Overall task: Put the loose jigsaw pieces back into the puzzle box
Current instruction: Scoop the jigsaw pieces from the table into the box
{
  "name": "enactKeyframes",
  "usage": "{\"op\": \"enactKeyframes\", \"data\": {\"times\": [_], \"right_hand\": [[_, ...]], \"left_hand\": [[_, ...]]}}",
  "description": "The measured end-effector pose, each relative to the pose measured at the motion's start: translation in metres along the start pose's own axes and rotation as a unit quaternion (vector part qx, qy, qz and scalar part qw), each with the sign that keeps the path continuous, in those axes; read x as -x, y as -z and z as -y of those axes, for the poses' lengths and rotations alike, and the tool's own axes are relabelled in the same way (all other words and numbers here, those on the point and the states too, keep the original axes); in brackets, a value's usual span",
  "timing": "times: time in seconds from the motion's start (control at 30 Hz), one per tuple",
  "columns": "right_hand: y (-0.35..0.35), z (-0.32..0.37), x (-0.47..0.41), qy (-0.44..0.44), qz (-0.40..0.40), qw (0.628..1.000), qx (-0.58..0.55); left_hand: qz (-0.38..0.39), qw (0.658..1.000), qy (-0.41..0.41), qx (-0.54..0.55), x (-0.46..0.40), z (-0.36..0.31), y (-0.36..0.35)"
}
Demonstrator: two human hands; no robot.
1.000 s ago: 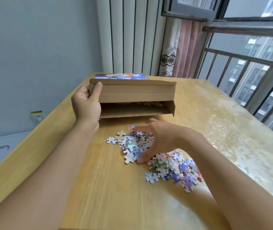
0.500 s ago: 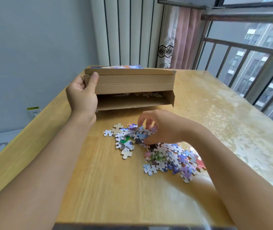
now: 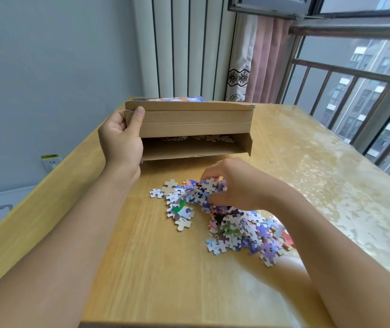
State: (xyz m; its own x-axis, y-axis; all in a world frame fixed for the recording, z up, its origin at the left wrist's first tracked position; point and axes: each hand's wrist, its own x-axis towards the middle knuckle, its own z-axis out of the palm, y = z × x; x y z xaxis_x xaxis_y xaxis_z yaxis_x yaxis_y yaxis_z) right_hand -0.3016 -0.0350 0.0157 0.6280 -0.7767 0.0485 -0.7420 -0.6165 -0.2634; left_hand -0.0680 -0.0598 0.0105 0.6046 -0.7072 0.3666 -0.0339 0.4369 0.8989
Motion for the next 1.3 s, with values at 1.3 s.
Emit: {"op": "enactKeyframes", "data": {"times": [1.3], "right_hand": [[0.018,-0.005,-0.076,-0.224,-0.147,0.551,-0.791]], "left_hand": [[0.008,1.0,-0.018,0.022,-0.001,0.002,-0.001]]}}
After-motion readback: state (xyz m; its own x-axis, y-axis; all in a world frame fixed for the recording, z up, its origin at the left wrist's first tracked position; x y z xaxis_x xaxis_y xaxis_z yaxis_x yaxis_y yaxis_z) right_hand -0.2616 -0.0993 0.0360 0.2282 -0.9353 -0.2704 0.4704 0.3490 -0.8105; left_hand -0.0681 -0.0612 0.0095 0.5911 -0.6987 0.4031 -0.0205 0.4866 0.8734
